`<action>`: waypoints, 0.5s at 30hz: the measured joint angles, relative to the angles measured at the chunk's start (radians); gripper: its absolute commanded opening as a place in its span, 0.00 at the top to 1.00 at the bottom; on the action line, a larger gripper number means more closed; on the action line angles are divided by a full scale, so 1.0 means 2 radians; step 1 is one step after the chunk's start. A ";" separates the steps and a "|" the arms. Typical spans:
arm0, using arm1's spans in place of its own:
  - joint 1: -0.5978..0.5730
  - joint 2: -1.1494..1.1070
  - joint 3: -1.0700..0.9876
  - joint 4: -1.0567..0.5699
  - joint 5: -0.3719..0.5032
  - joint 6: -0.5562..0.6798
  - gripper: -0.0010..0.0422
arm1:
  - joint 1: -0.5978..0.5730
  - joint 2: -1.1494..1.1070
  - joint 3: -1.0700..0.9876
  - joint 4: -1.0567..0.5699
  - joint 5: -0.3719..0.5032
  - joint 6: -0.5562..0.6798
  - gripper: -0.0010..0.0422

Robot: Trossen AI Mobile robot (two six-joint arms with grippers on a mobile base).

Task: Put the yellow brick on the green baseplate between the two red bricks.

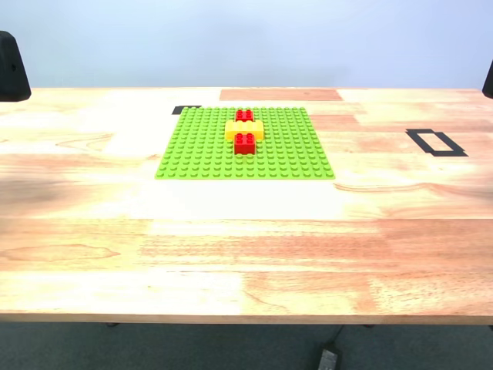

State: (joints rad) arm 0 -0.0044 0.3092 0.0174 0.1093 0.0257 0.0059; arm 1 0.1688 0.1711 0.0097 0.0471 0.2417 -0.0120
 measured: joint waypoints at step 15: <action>0.000 0.000 0.000 -0.003 0.000 0.000 0.98 | 0.000 0.000 0.000 0.000 0.000 0.000 0.98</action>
State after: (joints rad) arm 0 -0.0040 0.3088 0.0177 0.1028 0.0254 0.0055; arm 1 0.1684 0.1711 0.0097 0.0467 0.2417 -0.0120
